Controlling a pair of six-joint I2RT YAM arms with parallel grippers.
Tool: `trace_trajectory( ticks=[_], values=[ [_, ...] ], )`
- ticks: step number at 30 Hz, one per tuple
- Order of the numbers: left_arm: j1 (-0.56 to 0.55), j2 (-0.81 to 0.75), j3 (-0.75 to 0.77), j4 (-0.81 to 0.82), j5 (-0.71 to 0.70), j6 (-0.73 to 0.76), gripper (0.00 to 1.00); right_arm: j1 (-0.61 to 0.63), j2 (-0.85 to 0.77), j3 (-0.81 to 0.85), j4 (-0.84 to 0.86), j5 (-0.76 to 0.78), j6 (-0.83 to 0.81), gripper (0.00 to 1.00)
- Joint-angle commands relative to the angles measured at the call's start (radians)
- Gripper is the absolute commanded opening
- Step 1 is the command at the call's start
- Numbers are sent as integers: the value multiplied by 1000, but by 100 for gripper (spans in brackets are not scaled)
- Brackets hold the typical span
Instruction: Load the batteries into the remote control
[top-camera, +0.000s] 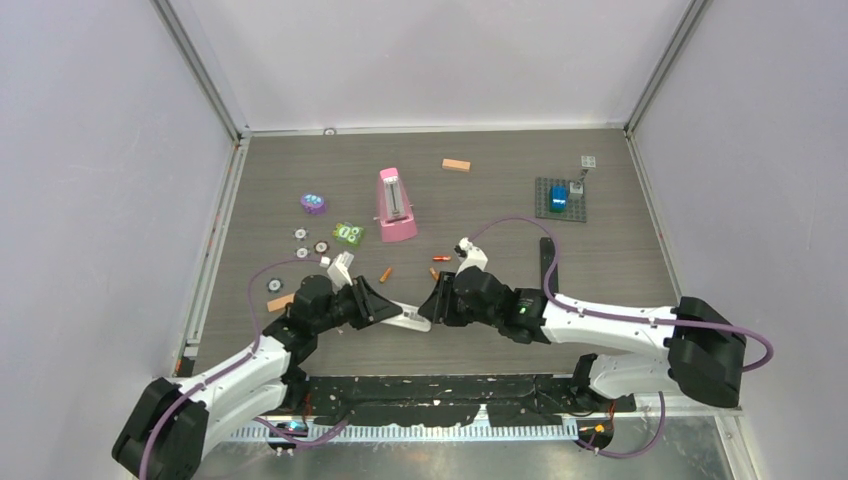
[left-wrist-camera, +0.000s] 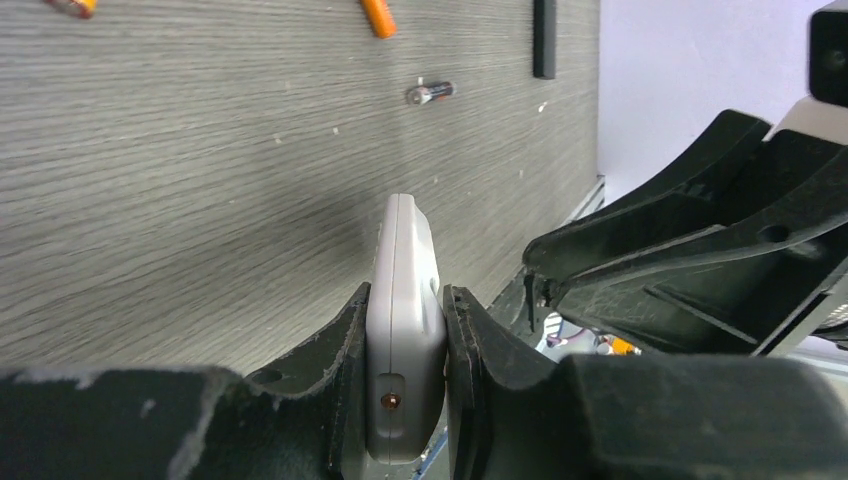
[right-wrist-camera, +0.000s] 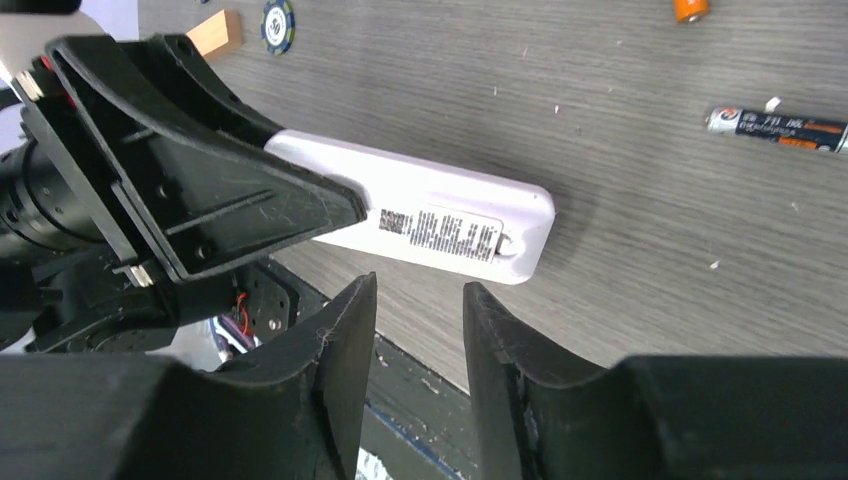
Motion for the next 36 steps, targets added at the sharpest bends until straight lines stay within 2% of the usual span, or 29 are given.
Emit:
trace_trajectory(
  ticks=[1, 6, 17, 36],
  values=[
    [4, 21, -13, 44, -30, 40, 0, 2, 36, 0, 119, 61, 39, 46],
    [4, 35, -17, 6, -41, 63, 0, -4, 105, -8, 178, 15, 69, 55],
    [4, 18, -16, -122, -103, 88, 0, -31, 207, -43, 271, -41, 105, 59],
    [5, 93, -9, -87, -63, 93, 0, -59, 293, -152, 502, -119, 202, 59]
  ],
)
